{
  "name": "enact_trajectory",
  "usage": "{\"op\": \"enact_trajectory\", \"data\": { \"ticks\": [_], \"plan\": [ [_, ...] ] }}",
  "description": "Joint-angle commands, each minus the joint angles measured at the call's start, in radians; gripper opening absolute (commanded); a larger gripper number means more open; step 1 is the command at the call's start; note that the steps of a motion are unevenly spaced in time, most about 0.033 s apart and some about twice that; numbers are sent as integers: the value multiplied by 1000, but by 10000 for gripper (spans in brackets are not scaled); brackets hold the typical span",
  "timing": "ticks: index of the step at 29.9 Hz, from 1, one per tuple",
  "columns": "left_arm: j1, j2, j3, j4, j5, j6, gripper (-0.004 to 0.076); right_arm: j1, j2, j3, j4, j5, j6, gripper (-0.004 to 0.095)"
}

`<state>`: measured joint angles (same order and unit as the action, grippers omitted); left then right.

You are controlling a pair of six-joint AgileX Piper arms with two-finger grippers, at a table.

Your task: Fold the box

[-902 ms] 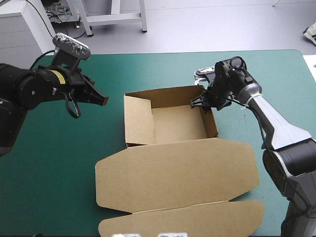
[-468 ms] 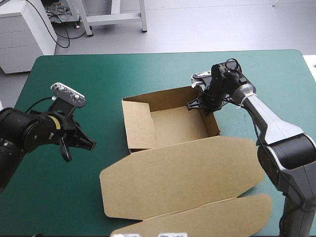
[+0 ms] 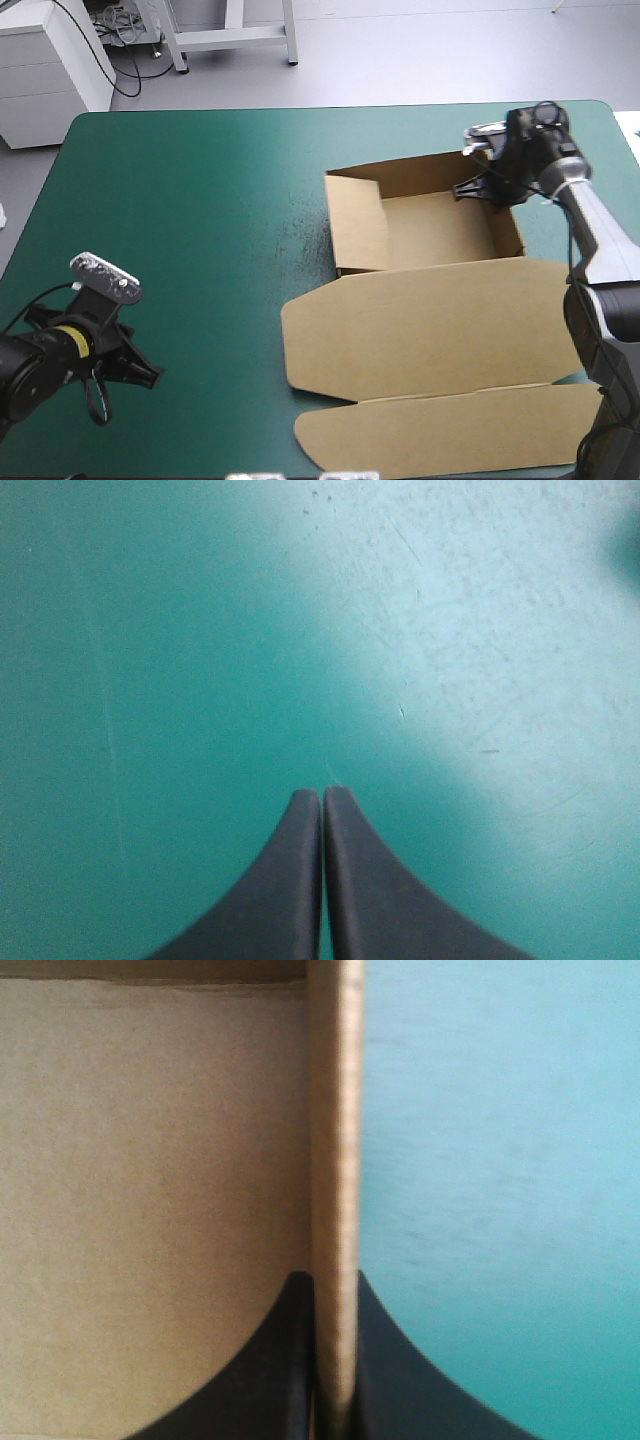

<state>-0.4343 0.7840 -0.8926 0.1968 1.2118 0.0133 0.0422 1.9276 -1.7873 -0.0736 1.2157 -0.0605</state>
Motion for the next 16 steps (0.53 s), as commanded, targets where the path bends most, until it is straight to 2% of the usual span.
{"op": "enact_trajectory", "data": {
  "ticks": [1, 5, 9, 16],
  "plan": [
    [-2, -78, 47, 14, -41, -13, -10, -164, -71, -31, -27, -12, -15, -14],
    [-2, -171, 128, 14, -39, -13, -10, -348, -71, -28, -22, -12, -16, -14],
    [-2, -260, 210, 14, -37, -7, -10, -507, -71, -28, -65, -12, -8, -13],
    [-2, -353, 306, 14, 2, -13, -10, -669, -71, -28, -178, -12, 85, -3]
  ]
}}
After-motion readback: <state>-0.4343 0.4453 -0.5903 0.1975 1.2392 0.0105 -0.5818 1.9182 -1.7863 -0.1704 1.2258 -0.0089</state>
